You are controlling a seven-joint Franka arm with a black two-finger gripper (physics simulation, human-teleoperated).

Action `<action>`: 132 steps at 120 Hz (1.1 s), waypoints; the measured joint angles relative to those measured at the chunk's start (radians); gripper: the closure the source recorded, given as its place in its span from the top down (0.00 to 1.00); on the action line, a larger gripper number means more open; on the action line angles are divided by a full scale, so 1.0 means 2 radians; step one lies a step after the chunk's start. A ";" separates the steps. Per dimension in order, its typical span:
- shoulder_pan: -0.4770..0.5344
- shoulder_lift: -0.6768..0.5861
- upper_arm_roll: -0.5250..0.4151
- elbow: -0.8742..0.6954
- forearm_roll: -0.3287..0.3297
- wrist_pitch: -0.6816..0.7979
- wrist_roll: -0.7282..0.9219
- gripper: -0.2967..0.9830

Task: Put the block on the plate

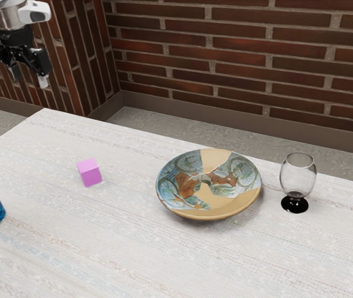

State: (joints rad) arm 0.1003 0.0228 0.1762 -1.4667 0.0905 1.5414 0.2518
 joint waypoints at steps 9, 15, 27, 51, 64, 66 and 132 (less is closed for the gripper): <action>-0.036 0.003 0.001 0.000 -0.003 -0.001 0.005 0.77; -0.059 0.009 0.002 -0.008 -0.008 0.004 0.009 0.77; -0.085 0.038 -0.001 -0.030 -0.015 0.032 0.027 0.77; -0.012 0.108 -0.019 -0.049 -0.025 0.105 0.089 0.77; 0.012 0.146 -0.032 -0.048 -0.030 0.139 0.128 0.77; 0.017 0.151 -0.036 -0.047 -0.031 0.144 0.134 0.77; 0.092 0.247 -0.092 -0.057 -0.035 0.247 0.298 0.77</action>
State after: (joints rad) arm 0.2838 0.5167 -0.0070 -1.5805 0.0201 2.0346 0.8481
